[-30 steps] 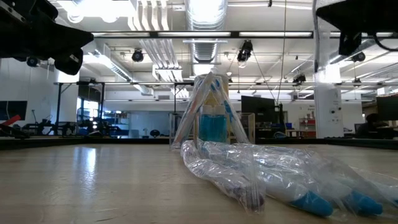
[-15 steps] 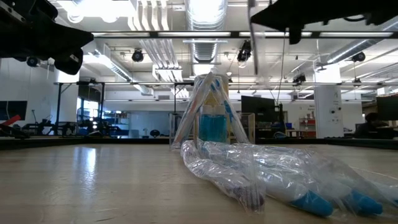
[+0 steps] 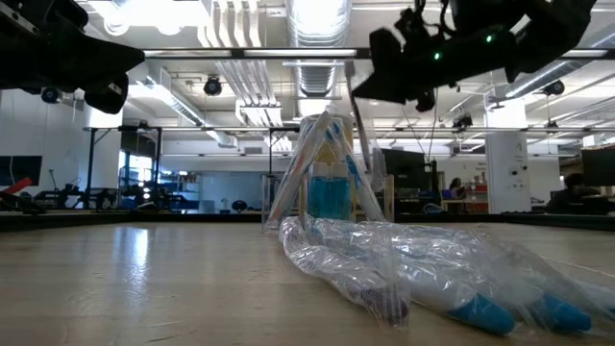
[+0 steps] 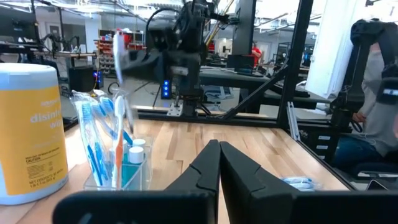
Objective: Pick & Place toothbrushing station
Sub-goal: Put the purple toothbrush into the right of the transparent organizer, then put the blue toothbrush into the left of the transparent organizer
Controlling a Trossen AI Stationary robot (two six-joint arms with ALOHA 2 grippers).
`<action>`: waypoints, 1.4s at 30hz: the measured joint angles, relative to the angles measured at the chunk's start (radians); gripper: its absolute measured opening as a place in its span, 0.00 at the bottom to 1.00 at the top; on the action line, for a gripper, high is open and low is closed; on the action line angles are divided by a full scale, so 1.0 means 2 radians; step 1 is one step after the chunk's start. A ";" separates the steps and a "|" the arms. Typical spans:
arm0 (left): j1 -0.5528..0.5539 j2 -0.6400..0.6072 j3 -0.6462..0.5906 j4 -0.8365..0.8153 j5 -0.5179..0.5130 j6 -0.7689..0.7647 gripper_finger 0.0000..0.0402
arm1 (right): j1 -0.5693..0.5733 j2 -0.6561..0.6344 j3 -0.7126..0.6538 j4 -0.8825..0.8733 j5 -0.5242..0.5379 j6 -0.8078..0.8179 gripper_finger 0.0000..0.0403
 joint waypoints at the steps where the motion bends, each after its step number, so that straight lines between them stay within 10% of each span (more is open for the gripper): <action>1: 0.000 0.000 0.000 0.000 0.000 0.000 0.03 | 0.000 0.009 0.000 -0.001 0.008 0.004 0.02; 27: 0.000 0.000 0.000 -0.002 0.000 -0.027 0.03 | 0.002 0.087 -0.002 -0.056 0.044 0.106 0.03; 42: 0.000 0.000 0.000 -0.003 0.000 -0.058 0.03 | 0.003 -0.017 -0.002 -0.137 0.004 0.136 0.40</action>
